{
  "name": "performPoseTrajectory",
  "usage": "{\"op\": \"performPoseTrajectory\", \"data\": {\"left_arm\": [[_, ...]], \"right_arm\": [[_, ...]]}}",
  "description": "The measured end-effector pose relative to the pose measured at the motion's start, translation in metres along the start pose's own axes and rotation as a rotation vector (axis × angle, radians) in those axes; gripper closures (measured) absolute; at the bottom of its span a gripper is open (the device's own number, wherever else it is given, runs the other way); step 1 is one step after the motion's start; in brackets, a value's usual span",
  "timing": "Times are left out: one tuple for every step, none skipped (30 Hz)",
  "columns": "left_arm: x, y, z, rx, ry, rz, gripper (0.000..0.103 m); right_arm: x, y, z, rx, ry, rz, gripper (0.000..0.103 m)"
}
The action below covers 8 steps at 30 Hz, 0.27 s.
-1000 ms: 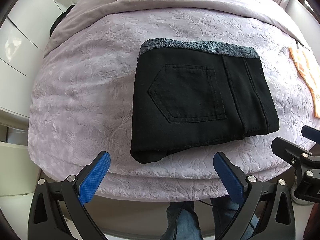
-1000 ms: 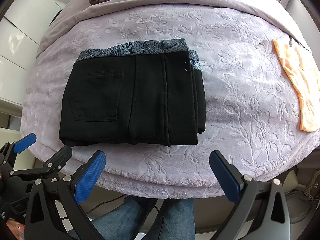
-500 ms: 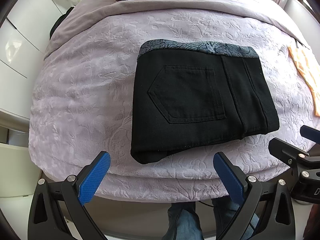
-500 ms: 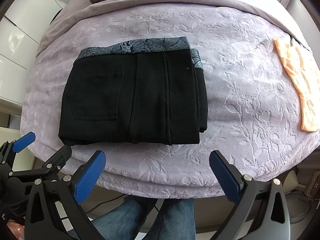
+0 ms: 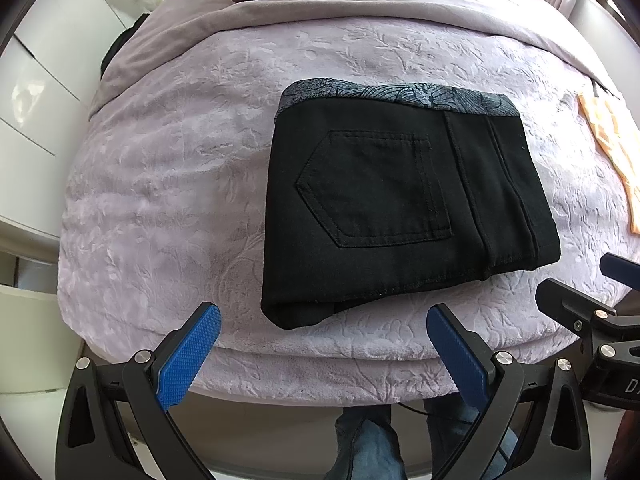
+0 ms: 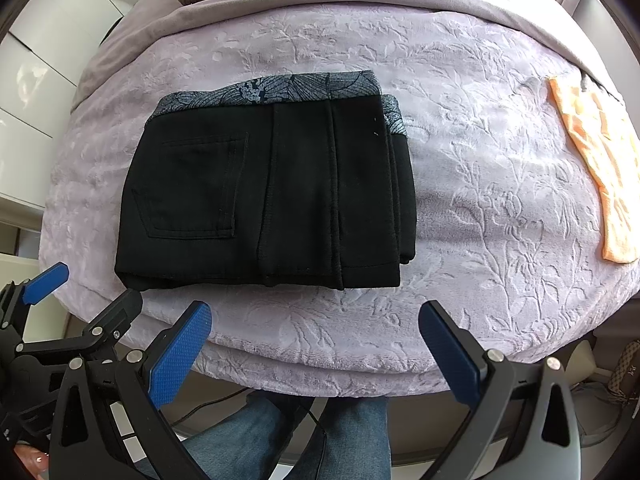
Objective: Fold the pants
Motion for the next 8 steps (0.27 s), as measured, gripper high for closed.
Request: {"op": "performPoseTrajectory", "data": {"left_arm": [[-0.0005, 0.0003, -0.0001, 0.001, 0.000, -0.005, 0.000], [-0.0008, 0.0004, -0.0001, 0.001, -0.004, -0.013, 0.000], [-0.0010, 0.0005, -0.0001, 0.002, -0.006, -0.019, 0.000], [-0.0008, 0.0004, 0.0000, 0.003, -0.003, -0.021, 0.000], [-0.0008, 0.0001, 0.0001, 0.005, 0.000, -0.020, 0.000], [-0.0007, -0.0002, 0.0002, 0.006, 0.003, -0.018, 0.000], [-0.0006, -0.0002, 0.0001, 0.006, 0.005, -0.017, 0.000], [-0.0004, -0.0001, 0.0000, 0.005, 0.005, -0.016, 0.000]], "right_arm": [[0.0000, -0.0001, 0.0002, 0.000, -0.001, 0.000, 0.000], [-0.0001, -0.0001, -0.0001, 0.000, 0.000, 0.000, 0.000], [0.0002, 0.0002, -0.0001, -0.001, -0.001, -0.001, 0.000], [0.0007, 0.0006, 0.0001, -0.001, -0.002, -0.002, 0.000], [0.0010, 0.0009, -0.0002, -0.002, -0.002, -0.002, 0.000], [0.0011, 0.0011, 0.0002, -0.002, -0.002, -0.002, 0.000], [0.0010, 0.0010, 0.0003, -0.001, -0.002, -0.003, 0.000], [0.0011, 0.0013, 0.0005, -0.002, -0.003, -0.004, 0.000]]}}
Point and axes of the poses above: each gripper's, at about its wrist camera, not at the fingertips, and y roughly the way its jaws point, x to its right, z to its top, the point moved 4 cm from there along y, roughly the way its jaws point, and after that the axes turned 6 degrees about y, right-handed, at the moved point
